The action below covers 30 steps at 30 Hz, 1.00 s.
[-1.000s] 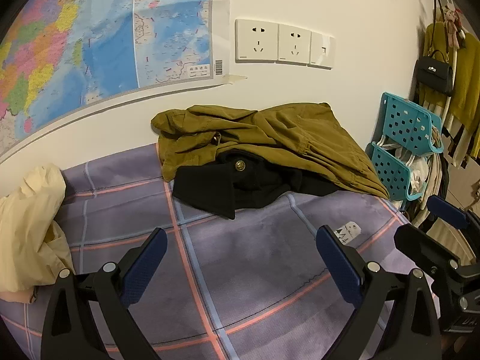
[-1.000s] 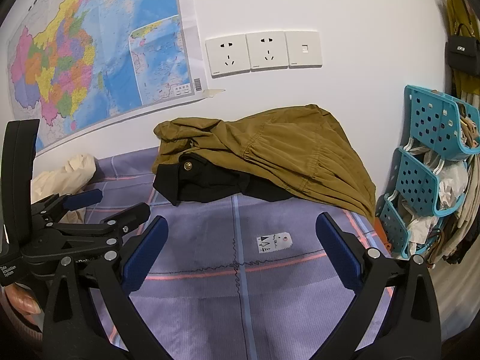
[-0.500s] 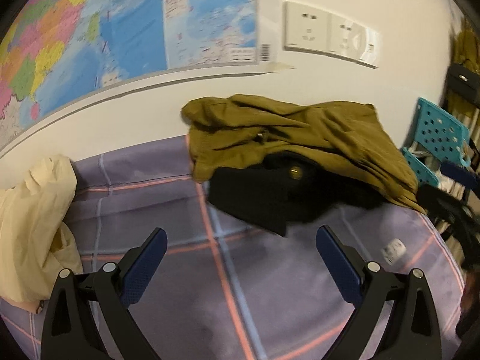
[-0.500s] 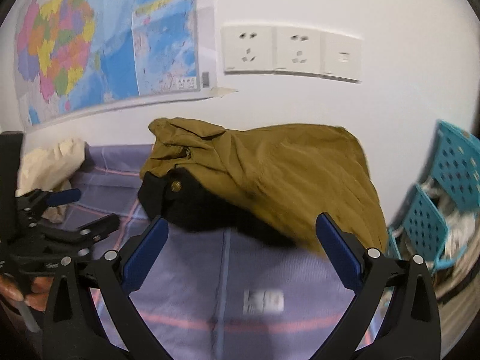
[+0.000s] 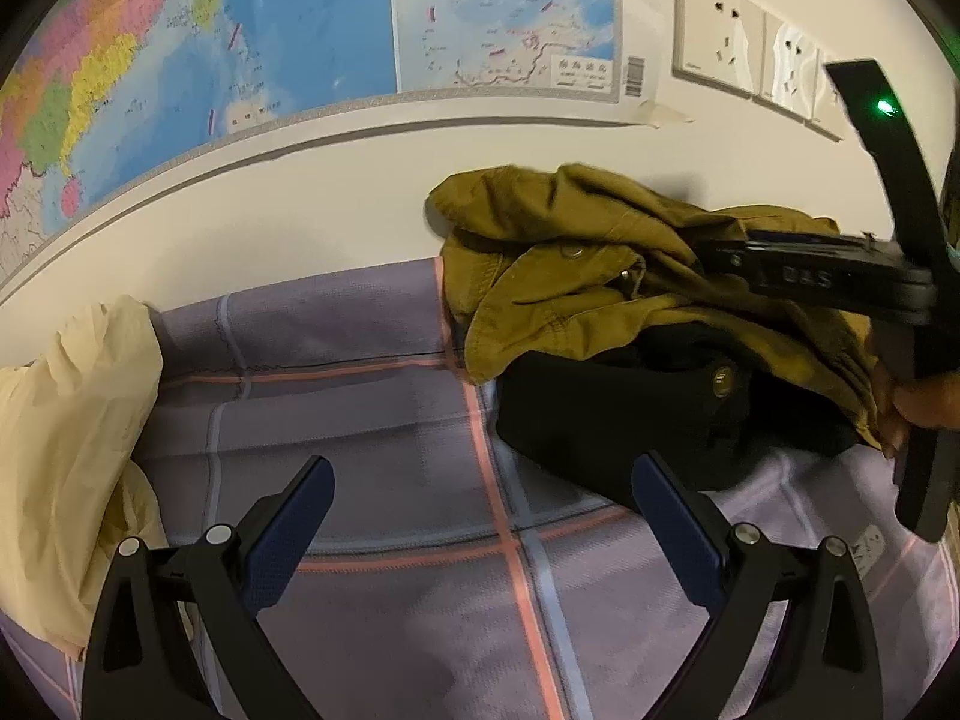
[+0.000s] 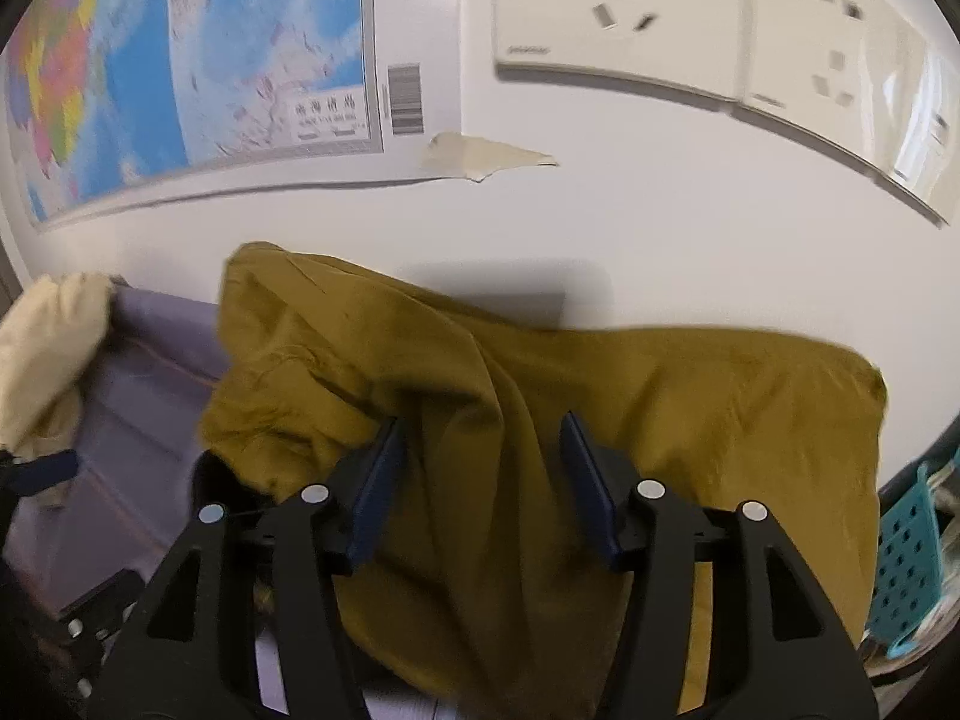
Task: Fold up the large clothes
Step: 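Grasp the olive jacket's edge with the right gripper and lift it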
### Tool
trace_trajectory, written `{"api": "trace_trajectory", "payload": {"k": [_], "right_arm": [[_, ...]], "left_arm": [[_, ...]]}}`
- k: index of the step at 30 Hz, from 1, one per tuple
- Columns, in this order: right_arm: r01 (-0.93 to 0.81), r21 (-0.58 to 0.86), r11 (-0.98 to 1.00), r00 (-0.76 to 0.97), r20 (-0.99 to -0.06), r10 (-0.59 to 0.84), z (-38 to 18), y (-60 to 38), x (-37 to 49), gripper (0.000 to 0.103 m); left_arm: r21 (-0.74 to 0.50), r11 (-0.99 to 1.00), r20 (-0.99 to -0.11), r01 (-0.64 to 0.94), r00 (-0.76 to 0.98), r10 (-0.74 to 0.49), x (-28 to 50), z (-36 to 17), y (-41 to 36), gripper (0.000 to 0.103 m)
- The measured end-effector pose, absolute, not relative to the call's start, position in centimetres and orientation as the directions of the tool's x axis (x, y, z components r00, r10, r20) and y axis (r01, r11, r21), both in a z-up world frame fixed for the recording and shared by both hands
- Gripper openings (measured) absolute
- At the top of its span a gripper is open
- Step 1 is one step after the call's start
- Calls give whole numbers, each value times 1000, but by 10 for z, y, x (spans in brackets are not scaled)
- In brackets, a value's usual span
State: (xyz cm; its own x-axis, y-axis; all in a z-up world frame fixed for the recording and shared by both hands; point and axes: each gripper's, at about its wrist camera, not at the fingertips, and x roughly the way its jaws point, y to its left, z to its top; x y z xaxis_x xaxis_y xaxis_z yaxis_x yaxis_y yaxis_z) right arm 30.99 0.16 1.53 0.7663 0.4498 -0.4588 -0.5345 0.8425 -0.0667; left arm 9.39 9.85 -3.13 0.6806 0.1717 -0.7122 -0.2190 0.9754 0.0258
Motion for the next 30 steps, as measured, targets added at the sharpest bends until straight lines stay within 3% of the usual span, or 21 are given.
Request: {"api": "trace_trajectory", "payload": {"k": [1,2,6,8,10,12,14,19,20,22,23,30], "right_arm": [[-545,-75,835,763,-458,457,15,5,311,14],[-551,-100,829,760,-469,449,17,8,311,2],[-568,-90,818,783,-364,504,46,-22,281,2],[-566,-77,821,808,-252,533,74,-56,253,3],[-555,-84,828,820,-226,526,87,-76,240,16],[-563,-113,819,810,-273,519,86,-80,235,40],[-537,-211,817,831,-301,468,80,-66,238,54],[-545,-327,772,823,-386,417,58,-23,266,60],[-545,-329,771,820,-400,409,56,-15,275,58],[-552,-302,777,812,-408,418,57,-14,285,25],[-570,-280,773,797,-416,437,59,-15,286,2],[-562,-117,819,817,-230,528,138,-115,226,2]], "left_arm": [[29,975,-716,-221,677,174,96,-33,100,96],[32,975,-718,-222,673,177,97,-34,101,96],[38,974,-715,-222,675,182,101,-37,107,96],[41,975,-708,-216,683,181,103,-35,110,96],[40,975,-700,-217,691,183,105,-34,113,96],[41,974,-695,-223,694,188,108,-33,115,96],[48,973,-690,-227,696,196,111,-33,118,96],[49,970,-692,-239,692,206,114,-37,125,96],[51,969,-692,-240,692,208,115,-38,127,96],[52,970,-692,-239,692,207,116,-40,132,96],[50,970,-692,-237,692,205,115,-39,131,96],[-3,987,-648,-161,752,121,116,-26,123,96]]}}
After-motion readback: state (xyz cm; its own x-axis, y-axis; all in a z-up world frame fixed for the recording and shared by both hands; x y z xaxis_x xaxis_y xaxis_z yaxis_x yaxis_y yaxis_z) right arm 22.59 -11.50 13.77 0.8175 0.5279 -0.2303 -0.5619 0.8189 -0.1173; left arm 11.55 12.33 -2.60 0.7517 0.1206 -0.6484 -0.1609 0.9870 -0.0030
